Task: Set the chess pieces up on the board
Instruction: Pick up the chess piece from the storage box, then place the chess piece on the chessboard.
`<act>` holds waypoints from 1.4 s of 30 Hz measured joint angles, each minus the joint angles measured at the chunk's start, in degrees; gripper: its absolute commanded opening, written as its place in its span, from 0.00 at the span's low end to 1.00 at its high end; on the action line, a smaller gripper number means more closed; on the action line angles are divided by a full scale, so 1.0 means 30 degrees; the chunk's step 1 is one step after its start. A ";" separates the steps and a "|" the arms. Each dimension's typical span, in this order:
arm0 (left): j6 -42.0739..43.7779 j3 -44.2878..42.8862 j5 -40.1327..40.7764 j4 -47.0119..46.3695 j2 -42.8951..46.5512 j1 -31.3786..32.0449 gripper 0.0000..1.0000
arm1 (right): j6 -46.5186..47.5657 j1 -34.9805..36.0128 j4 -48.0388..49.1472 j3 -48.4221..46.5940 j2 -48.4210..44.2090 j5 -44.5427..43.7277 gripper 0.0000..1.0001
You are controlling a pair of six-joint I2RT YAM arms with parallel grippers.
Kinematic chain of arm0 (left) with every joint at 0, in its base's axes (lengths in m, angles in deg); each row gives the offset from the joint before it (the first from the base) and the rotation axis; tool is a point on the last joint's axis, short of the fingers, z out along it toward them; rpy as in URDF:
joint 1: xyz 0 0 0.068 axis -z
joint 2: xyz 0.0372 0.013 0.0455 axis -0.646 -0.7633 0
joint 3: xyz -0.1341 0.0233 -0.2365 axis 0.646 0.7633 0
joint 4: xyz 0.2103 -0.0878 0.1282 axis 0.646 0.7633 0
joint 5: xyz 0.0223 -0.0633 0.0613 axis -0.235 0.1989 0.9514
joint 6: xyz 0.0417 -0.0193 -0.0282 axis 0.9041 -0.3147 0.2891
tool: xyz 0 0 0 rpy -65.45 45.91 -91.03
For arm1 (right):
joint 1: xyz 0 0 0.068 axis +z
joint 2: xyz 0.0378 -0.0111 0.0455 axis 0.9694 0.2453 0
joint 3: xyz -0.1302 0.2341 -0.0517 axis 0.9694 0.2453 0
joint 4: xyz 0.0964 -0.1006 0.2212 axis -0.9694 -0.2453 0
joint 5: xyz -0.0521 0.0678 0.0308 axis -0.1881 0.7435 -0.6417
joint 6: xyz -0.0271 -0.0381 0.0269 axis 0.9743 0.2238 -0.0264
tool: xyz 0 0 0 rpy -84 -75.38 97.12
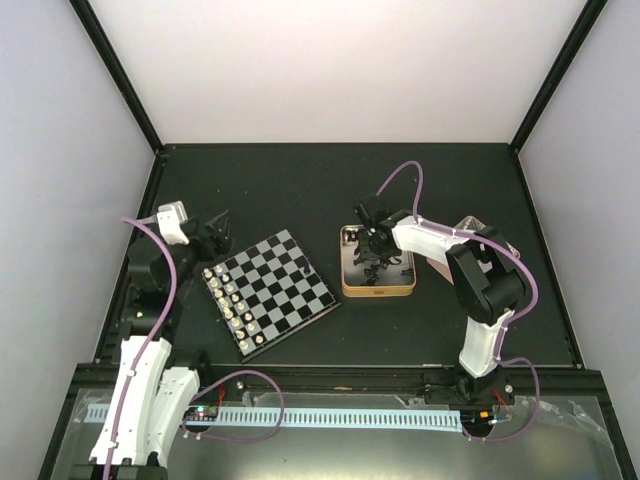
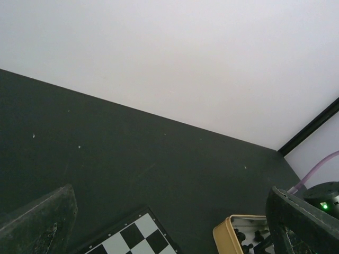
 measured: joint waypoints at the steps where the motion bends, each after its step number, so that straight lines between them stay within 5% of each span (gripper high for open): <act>1: 0.0087 -0.0007 -0.0044 -0.0328 -0.0277 0.0000 0.99 | -0.0095 0.0000 0.0007 0.0000 0.0000 -0.0007 0.02; 10: 0.1304 -0.0685 0.0022 -0.0845 -0.1122 0.0000 0.99 | -0.0240 0.0146 -0.1086 -0.0619 -0.1180 0.0379 0.02; 22: 0.1719 -0.0765 0.1421 -0.0437 -0.1020 0.0000 0.99 | 0.0029 0.4051 -0.1333 -0.7053 0.0058 0.1938 0.02; 35: 0.1719 -0.0765 0.1443 -0.0299 -0.1013 0.0000 0.99 | 0.1945 0.9559 -0.2470 -0.4051 -0.1035 0.1479 0.02; 42: 0.1719 -0.0765 0.1435 -0.0291 -0.1013 0.0000 0.99 | 0.2302 1.0018 -0.2863 -0.2135 -0.1209 0.1290 0.03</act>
